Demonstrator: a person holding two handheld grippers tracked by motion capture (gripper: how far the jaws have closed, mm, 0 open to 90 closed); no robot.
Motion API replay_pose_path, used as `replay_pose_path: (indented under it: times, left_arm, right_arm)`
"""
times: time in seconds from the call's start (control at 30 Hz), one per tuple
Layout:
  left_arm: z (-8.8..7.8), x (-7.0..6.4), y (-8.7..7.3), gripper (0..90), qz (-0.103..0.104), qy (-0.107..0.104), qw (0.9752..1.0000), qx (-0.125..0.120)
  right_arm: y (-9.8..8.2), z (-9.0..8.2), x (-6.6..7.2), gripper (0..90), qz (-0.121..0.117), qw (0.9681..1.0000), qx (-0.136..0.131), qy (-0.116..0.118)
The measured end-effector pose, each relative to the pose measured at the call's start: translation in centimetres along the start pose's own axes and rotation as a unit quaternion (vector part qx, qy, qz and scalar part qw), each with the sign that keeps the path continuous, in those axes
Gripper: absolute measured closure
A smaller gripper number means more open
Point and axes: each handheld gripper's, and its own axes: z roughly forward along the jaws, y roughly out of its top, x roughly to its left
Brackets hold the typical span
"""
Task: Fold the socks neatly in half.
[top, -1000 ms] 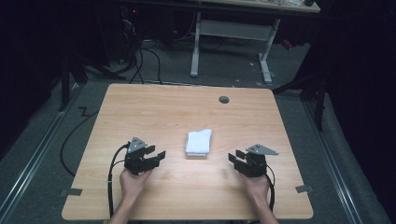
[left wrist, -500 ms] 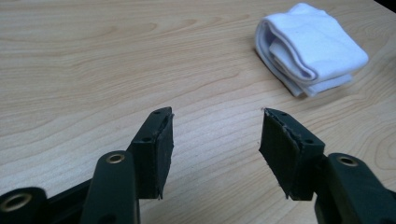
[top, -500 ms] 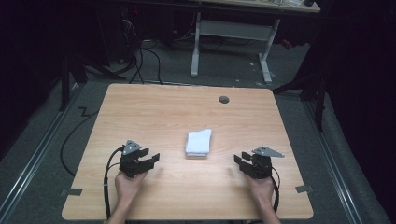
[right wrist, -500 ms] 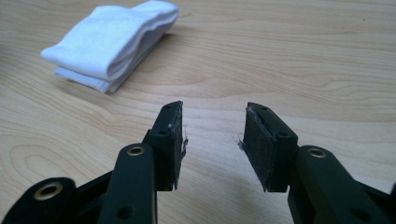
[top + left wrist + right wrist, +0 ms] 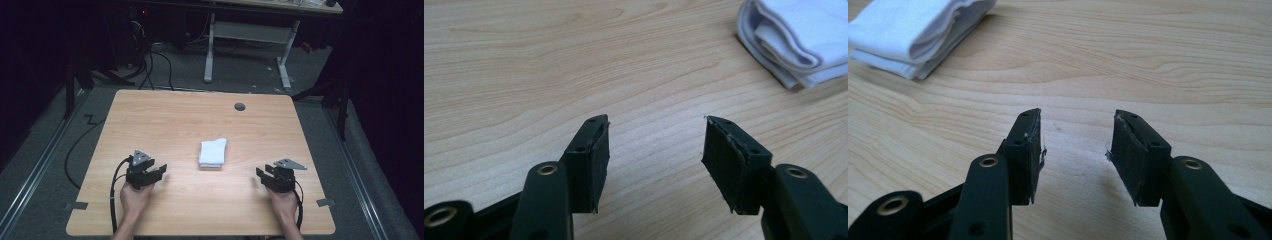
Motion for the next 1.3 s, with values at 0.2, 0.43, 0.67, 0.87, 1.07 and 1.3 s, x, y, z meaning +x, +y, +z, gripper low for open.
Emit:
replay_pose_path:
  times: [0.2, 0.43, 0.67, 0.87, 1.07, 1.3]
  left_arm:
    - [0.2, 0.2, -0.2, 43.7, 0.005, 0.012, 0.9999, 0.009]
    - [0.5, 0.2, -0.3, 41.9, 0.012, 0.026, 0.9995, 0.015]
    - [0.8, 0.2, -0.3, 40.1, 0.015, 0.035, 0.9990, 0.022]
    - [0.9, 0.1, -0.6, 39.2, 0.022, 0.041, 0.9987, 0.021]
    - [0.9, 0.0, -0.6, 35.7, 0.037, 0.052, 0.9975, 0.028]
    - [0.9, 0.0, -0.6, 31.5, 0.033, 0.054, 0.9976, 0.030]
  right_arm:
    - [-0.3, 0.3, -0.4, 53.8, -0.004, 0.9999, 0.010, -0.013]
    - [-0.8, 0.5, -0.9, 52.6, -0.006, 0.9994, 0.020, -0.028]
    - [-0.9, 0.5, -1.1, 50.3, -0.012, 0.9988, 0.022, -0.043]
    - [-0.9, 0.6, -1.2, 44.8, -0.021, 0.9980, 0.027, -0.053]
    - [-0.8, 0.7, -1.5, 36.7, -0.020, 0.9975, 0.031, -0.060]
    - [-0.9, 0.6, -1.5, 35.9, -0.018, 0.9974, 0.031, -0.063]
